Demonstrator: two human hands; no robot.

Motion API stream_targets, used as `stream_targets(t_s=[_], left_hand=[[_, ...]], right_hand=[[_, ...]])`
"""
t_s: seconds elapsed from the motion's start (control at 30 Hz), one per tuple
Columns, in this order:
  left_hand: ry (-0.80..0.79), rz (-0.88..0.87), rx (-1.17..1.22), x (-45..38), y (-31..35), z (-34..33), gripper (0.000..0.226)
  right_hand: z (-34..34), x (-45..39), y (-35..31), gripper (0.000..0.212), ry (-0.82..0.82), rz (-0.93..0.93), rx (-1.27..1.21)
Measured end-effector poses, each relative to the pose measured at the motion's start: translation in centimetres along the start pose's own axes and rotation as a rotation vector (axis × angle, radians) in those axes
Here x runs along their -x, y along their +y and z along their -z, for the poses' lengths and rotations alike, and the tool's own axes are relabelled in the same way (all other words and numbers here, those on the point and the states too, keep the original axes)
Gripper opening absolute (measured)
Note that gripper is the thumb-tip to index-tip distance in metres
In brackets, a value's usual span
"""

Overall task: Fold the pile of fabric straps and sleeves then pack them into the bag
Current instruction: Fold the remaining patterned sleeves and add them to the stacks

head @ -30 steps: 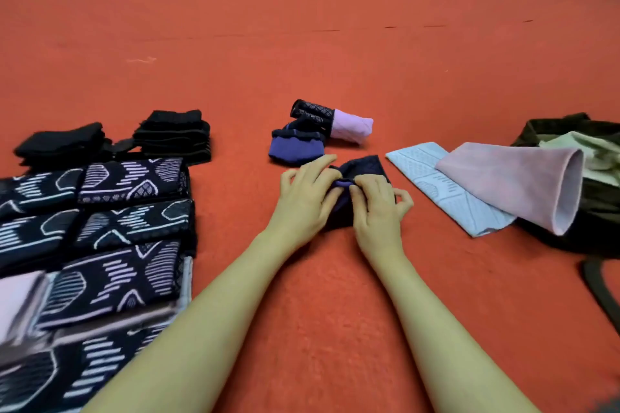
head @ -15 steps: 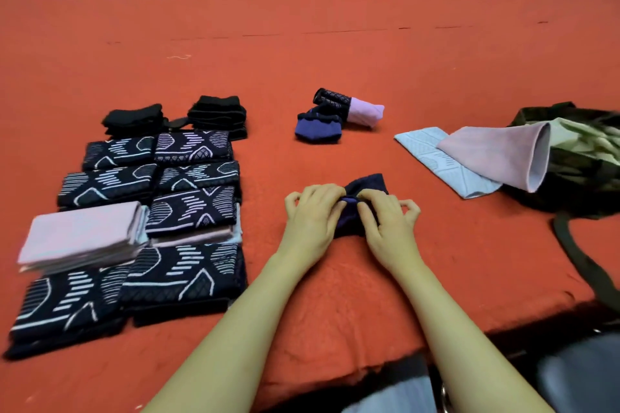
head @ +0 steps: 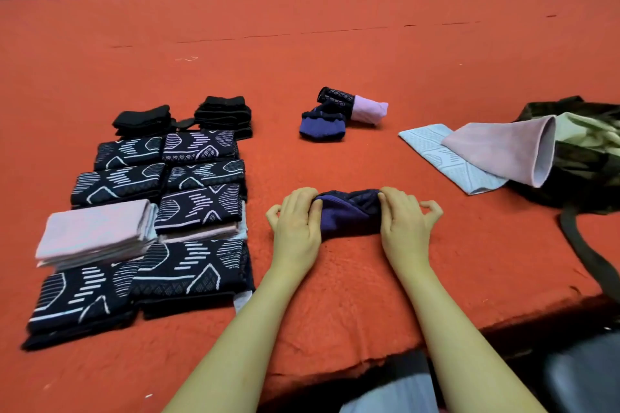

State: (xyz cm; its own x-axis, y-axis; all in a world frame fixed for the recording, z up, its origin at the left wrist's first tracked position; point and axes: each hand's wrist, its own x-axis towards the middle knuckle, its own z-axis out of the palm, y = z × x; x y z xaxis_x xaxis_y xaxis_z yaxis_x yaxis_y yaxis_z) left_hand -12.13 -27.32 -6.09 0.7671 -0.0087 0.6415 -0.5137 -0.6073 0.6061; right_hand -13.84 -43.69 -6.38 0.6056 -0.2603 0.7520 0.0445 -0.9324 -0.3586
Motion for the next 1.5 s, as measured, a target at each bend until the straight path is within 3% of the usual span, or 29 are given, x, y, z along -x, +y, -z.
stream_targets(t_s=[0.2,0.43,0.53,0.63,0.7,0.83,0.97,1.1,1.23,1.43,1.5], left_hand=[[0.038,0.038,0.021,0.1,-0.1,0.0,0.018],[0.024,-0.005,-0.100,0.2,-0.5,0.0,0.022],[-0.021,-0.020,-0.129,-0.2,-0.2,-0.2,0.032],[-0.109,-0.222,-0.179,-0.7,0.8,-0.3,0.049],[-0.191,-0.350,-0.280,-0.9,1.3,-0.6,0.043],[-0.230,-0.335,-0.402,-0.6,0.5,-1.5,0.038],[-0.189,-0.231,-0.286,-0.3,-0.2,-1.5,0.024],[-0.103,-0.269,-0.182,0.1,-0.3,-1.0,0.012],[-0.063,-0.261,-0.147,0.3,0.1,-0.6,0.013],[-0.010,-0.192,-0.079,0.3,0.3,-0.3,0.014],[0.017,-0.157,-0.059,0.3,0.3,-0.2,0.013]], right_hand=[[-0.6,-0.8,-0.1,0.033,-0.030,-0.186,0.115],[-2.0,-2.2,0.5,0.028,-0.280,-0.336,0.222],[-2.3,-2.0,0.5,0.024,-0.272,-0.282,0.170],[-2.7,-1.6,0.3,0.029,-0.189,-0.151,0.153],[-2.4,-1.8,0.1,0.036,-0.157,-0.110,0.162],[-1.4,-1.4,-0.2,0.036,-0.142,0.049,0.059],[-1.3,-1.2,-0.5,0.046,-0.375,0.112,0.004],[-1.6,-1.5,-0.2,0.064,-0.547,0.077,0.002],[-1.8,-1.6,-0.1,0.057,-0.507,0.051,0.026],[-2.6,-1.7,0.0,0.047,-0.306,-0.102,0.155],[-2.8,-1.9,0.0,0.040,-0.326,-0.138,0.171]])
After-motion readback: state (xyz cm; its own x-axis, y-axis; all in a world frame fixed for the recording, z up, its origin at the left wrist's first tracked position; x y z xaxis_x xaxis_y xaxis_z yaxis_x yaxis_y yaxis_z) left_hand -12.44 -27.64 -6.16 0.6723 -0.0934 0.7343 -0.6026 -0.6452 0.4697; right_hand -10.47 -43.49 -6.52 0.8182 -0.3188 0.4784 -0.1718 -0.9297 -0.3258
